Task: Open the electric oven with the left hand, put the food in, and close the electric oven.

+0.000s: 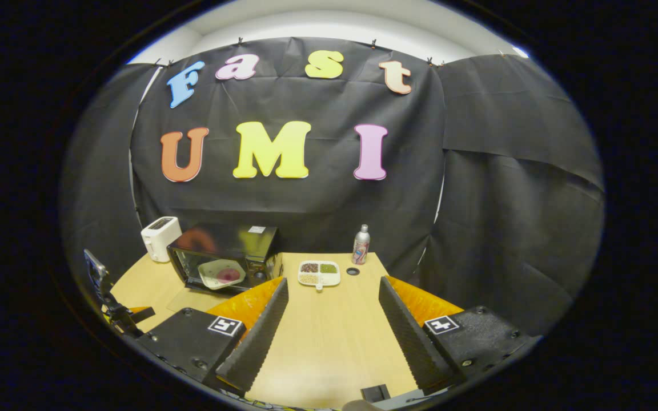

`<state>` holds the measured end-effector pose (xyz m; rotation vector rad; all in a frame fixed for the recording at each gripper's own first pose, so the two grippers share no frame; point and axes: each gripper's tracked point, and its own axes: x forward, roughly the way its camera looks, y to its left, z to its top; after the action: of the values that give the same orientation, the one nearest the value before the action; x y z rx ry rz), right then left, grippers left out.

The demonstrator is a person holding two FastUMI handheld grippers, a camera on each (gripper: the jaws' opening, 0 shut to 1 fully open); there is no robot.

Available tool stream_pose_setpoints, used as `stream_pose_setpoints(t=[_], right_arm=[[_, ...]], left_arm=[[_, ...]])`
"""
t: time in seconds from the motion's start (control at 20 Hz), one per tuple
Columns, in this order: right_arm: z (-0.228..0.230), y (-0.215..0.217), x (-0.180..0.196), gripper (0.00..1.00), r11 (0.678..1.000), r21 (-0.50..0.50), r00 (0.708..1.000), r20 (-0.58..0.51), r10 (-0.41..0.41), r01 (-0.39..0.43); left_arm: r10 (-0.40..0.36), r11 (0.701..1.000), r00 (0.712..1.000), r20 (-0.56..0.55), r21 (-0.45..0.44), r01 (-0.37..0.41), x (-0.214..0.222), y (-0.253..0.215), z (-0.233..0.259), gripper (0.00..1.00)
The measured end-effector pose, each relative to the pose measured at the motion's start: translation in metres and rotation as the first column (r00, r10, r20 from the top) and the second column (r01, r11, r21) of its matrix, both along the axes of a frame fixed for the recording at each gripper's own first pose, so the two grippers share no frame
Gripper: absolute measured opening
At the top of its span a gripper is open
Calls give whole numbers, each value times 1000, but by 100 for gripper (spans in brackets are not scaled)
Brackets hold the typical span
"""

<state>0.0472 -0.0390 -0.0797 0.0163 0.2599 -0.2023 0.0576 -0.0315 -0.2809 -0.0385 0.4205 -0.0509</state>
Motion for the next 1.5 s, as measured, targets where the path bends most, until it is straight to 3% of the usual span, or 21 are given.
stream_pose_setpoints(t=[0.4,0.85,1.0,1.5], right_arm=[[-4,-14,5,97,999,-10,999,-40,-32,31],[-16,-20,18,97,999,-13,996,-74,-48,47],[-18,-21,22,97,999,-8,996,-81,-48,47],[-36,-31,27,97,998,37,994,-94,-53,57]], left_arm=[[-43,999,988,-147,-33,38,22,-25,-76,96],[-32,999,977,-213,-21,29,52,-26,-113,95],[-54,998,978,-199,19,59,55,-30,-111,95],[-39,999,983,-182,25,44,69,-30,-79,96]])
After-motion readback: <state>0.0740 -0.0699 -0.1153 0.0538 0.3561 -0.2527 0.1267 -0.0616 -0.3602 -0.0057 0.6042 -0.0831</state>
